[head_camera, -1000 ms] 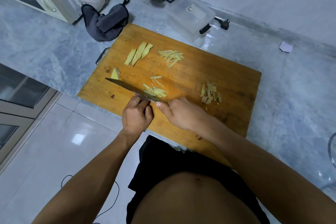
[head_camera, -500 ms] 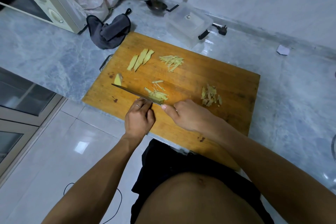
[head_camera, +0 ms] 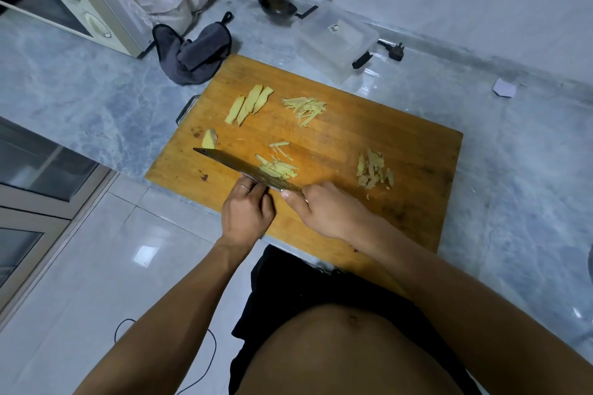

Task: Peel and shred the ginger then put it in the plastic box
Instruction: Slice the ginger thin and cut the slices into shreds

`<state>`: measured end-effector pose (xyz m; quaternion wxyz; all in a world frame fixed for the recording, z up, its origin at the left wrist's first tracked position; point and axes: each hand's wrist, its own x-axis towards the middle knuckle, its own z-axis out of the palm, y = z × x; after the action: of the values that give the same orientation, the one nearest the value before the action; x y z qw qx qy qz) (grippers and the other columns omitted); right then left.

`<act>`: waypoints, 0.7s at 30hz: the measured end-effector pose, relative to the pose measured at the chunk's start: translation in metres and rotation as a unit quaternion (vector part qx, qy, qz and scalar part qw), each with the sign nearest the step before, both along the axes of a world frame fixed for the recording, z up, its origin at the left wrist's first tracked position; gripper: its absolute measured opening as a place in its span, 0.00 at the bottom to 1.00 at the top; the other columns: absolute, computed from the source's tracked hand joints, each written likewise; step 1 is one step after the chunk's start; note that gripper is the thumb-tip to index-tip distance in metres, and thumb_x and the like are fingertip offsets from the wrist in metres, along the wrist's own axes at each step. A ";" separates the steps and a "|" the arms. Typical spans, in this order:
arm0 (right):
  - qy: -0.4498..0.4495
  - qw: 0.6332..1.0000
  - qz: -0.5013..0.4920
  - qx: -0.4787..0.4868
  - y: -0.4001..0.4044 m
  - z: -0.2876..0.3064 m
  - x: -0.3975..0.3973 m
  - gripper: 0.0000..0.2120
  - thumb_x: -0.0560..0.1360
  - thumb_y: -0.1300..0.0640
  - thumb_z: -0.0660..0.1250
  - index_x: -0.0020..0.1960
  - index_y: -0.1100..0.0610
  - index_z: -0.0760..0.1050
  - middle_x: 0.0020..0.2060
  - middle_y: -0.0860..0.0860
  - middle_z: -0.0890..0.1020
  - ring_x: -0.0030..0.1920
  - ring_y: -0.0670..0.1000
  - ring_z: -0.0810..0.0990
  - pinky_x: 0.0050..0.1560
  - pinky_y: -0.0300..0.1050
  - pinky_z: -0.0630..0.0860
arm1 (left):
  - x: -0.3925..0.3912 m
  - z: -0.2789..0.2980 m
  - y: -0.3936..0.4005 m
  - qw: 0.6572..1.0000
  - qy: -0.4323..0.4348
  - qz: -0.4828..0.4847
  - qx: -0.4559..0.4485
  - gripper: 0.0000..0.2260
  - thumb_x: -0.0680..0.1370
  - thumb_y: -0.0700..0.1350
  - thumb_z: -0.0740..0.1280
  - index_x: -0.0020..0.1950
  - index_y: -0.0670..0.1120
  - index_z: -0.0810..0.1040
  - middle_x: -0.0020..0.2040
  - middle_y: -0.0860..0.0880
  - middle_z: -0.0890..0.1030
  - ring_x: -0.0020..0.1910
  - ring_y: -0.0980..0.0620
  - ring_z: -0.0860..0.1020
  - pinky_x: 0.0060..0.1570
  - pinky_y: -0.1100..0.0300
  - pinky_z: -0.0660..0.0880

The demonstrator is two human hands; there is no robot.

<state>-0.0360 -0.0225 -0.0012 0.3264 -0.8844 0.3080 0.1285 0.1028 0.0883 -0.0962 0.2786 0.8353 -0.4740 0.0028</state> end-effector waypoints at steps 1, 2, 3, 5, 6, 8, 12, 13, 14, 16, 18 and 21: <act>-0.001 1.000 0.000 0.001 -0.001 0.001 0.001 0.28 0.82 0.35 0.47 0.36 0.55 0.67 0.37 0.57 0.74 0.35 0.58 0.74 0.29 0.46 0.61 | 0.000 0.000 -0.001 1.000 -0.001 0.001 0.001 0.12 0.74 0.41 0.59 0.43 0.40 0.81 0.44 0.41 0.79 0.42 0.42 0.76 0.31 0.59 0.71; -0.005 1.000 -0.003 0.005 -0.003 0.002 0.001 0.29 0.82 0.35 0.48 0.35 0.55 0.67 0.36 0.57 0.74 0.35 0.59 0.74 0.29 0.48 0.63 | 0.000 0.001 -0.001 1.000 -0.002 -0.001 0.004 0.11 0.74 0.41 0.59 0.44 0.40 0.81 0.46 0.42 0.79 0.43 0.43 0.77 0.31 0.59 0.72; -0.009 1.000 -0.006 0.009 -0.005 0.003 0.001 0.30 0.82 0.36 0.48 0.35 0.57 0.68 0.35 0.57 0.74 0.35 0.60 0.75 0.30 0.51 0.66 | 0.000 0.001 -0.001 1.000 -0.001 -0.004 0.006 0.12 0.73 0.41 0.60 0.47 0.40 0.82 0.48 0.43 0.80 0.45 0.43 0.78 0.32 0.59 0.72; -0.013 1.000 -0.012 0.018 -0.009 0.007 0.001 0.31 0.83 0.36 0.48 0.35 0.59 0.68 0.33 0.57 0.74 0.34 0.61 0.75 0.35 0.55 0.73 | 0.001 0.001 0.000 1.000 0.000 -0.014 0.011 0.14 0.74 0.41 0.60 0.52 0.41 0.83 0.51 0.43 0.81 0.48 0.42 0.80 0.34 0.59 0.74; -0.013 1.000 -0.012 0.019 -0.010 0.009 0.000 0.31 0.82 0.36 0.48 0.34 0.59 0.68 0.32 0.57 0.73 0.32 0.59 0.74 0.35 0.55 0.74 | 0.001 0.001 0.000 1.000 0.001 -0.016 0.013 0.15 0.74 0.41 0.60 0.53 0.41 0.83 0.52 0.43 0.81 0.49 0.42 0.80 0.35 0.58 0.74; -0.014 1.000 -0.012 0.021 -0.010 0.012 -0.002 0.31 0.83 0.36 0.48 0.33 0.58 0.66 0.31 0.56 0.71 0.30 0.57 0.71 0.35 0.52 0.72 | 0.001 0.001 0.001 1.000 0.003 -0.018 0.016 0.16 0.74 0.42 0.59 0.54 0.40 0.83 0.53 0.43 0.81 0.51 0.42 0.80 0.35 0.58 0.75; -0.014 0.999 -0.015 0.031 -0.012 0.014 -0.002 0.31 0.83 0.36 0.48 0.32 0.58 0.65 0.30 0.56 0.69 0.28 0.56 0.68 0.34 0.51 0.70 | 0.001 0.000 0.001 1.000 0.007 -0.022 0.018 0.16 0.74 0.42 0.59 0.54 0.40 0.83 0.53 0.42 0.81 0.53 0.42 0.80 0.37 0.56 0.77; -0.013 0.999 -0.013 0.032 -0.012 0.014 -0.001 0.31 0.83 0.36 0.48 0.32 0.59 0.64 0.30 0.56 0.69 0.28 0.57 0.68 0.34 0.51 0.69 | 0.001 0.001 0.001 1.000 0.010 -0.020 0.016 0.16 0.74 0.42 0.58 0.54 0.40 0.83 0.52 0.42 0.81 0.53 0.41 0.80 0.37 0.56 0.77; -0.012 0.999 -0.010 0.032 -0.012 0.014 0.000 0.31 0.83 0.36 0.48 0.32 0.58 0.64 0.30 0.55 0.68 0.28 0.57 0.67 0.34 0.50 0.68 | 0.001 0.001 0.001 1.000 0.011 -0.020 0.015 0.16 0.74 0.41 0.58 0.54 0.39 0.83 0.52 0.42 0.81 0.52 0.41 0.81 0.37 0.56 0.77; -0.009 0.999 -0.008 0.033 -0.012 0.014 0.000 0.31 0.83 0.37 0.48 0.31 0.58 0.64 0.30 0.55 0.68 0.28 0.56 0.67 0.34 0.49 0.67 | 0.000 0.001 0.000 1.000 0.010 -0.021 0.013 0.16 0.74 0.41 0.59 0.53 0.39 0.83 0.52 0.42 0.81 0.51 0.41 0.80 0.37 0.56 0.76; -0.005 0.999 -0.007 0.037 -0.012 0.015 0.002 0.31 0.83 0.37 0.48 0.31 0.58 0.64 0.29 0.55 0.67 0.27 0.55 0.66 0.34 0.49 0.66 | 0.000 0.000 0.000 1.000 0.010 -0.018 0.010 0.16 0.74 0.41 0.59 0.53 0.39 0.83 0.52 0.42 0.81 0.51 0.41 0.80 0.37 0.56 0.77; -0.007 0.998 -0.006 0.058 -0.012 0.015 0.004 0.31 0.84 0.38 0.48 0.30 0.58 0.62 0.27 0.54 0.65 0.26 0.55 0.63 0.33 0.49 0.63 | 0.001 -0.001 0.001 1.000 0.013 -0.014 0.011 0.16 0.74 0.41 0.59 0.53 0.39 0.83 0.52 0.42 0.81 0.54 0.41 0.80 0.38 0.55 0.77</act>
<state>-0.0317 -0.0344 0.0137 0.3800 -0.8628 0.3034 0.1383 0.1033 0.0892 -0.0976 0.2759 0.8315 -0.4819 -0.0174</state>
